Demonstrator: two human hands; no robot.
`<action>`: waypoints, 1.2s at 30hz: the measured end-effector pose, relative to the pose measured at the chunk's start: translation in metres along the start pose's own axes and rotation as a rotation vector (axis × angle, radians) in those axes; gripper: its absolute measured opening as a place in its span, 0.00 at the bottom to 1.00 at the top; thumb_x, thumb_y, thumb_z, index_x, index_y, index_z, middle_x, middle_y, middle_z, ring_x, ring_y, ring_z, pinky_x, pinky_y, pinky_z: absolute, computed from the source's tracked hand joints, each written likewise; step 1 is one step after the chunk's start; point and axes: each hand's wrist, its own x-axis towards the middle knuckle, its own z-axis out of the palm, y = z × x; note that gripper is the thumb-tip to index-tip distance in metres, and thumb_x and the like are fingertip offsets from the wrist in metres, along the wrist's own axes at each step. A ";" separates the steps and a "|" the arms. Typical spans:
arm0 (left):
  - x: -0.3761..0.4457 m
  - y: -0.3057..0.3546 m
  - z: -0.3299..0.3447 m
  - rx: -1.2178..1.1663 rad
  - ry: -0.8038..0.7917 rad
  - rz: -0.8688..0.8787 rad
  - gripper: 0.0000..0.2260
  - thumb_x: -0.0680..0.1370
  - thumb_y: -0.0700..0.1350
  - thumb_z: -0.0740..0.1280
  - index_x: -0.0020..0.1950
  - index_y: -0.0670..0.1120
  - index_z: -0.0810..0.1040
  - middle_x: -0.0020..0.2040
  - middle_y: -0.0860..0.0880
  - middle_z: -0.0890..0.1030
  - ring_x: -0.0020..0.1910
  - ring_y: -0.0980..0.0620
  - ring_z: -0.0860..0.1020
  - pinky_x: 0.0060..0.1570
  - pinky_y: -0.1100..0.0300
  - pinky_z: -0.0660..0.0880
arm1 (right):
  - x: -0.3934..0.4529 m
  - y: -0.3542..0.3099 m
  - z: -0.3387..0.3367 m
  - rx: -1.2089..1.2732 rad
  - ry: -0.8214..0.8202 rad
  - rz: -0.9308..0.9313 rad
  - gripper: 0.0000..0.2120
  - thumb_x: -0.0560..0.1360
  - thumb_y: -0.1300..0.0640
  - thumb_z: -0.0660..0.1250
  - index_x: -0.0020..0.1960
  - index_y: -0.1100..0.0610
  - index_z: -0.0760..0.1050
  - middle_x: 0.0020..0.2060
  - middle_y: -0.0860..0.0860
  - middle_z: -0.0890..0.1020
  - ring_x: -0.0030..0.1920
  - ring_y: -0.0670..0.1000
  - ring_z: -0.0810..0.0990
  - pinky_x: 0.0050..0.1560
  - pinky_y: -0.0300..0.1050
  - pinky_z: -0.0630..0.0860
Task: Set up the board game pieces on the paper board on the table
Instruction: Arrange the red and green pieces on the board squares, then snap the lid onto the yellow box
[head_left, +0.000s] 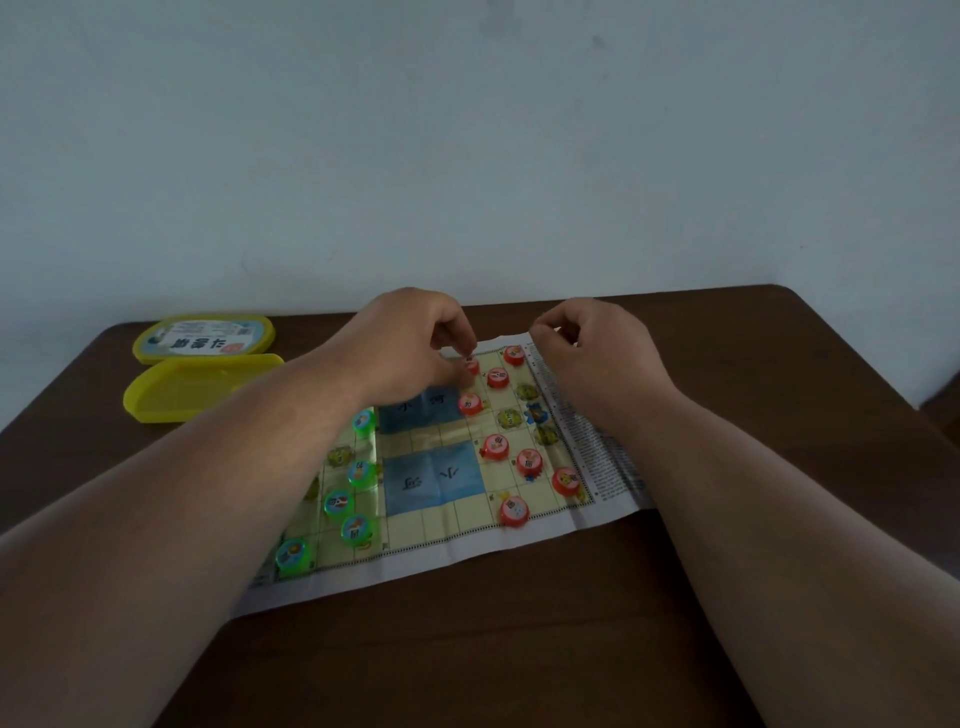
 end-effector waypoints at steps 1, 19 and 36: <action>0.001 -0.001 0.000 0.002 0.003 0.000 0.10 0.73 0.53 0.80 0.50 0.59 0.82 0.50 0.61 0.82 0.51 0.63 0.78 0.45 0.64 0.72 | 0.000 -0.001 0.000 -0.033 -0.017 0.004 0.11 0.84 0.47 0.65 0.60 0.49 0.83 0.46 0.42 0.83 0.42 0.43 0.81 0.40 0.45 0.79; -0.018 -0.025 -0.028 -0.106 0.265 -0.073 0.01 0.79 0.50 0.74 0.48 0.57 0.84 0.47 0.57 0.84 0.48 0.57 0.81 0.49 0.56 0.77 | -0.002 -0.005 -0.007 -0.292 -0.068 0.083 0.10 0.84 0.44 0.64 0.57 0.46 0.81 0.46 0.43 0.83 0.42 0.46 0.82 0.42 0.50 0.83; -0.091 -0.137 -0.076 -0.175 0.692 -0.368 0.07 0.80 0.46 0.71 0.45 0.57 0.83 0.47 0.53 0.86 0.48 0.50 0.83 0.49 0.54 0.76 | -0.013 -0.017 -0.016 -0.234 -0.002 0.040 0.12 0.84 0.44 0.64 0.60 0.48 0.81 0.52 0.47 0.85 0.48 0.49 0.82 0.45 0.48 0.78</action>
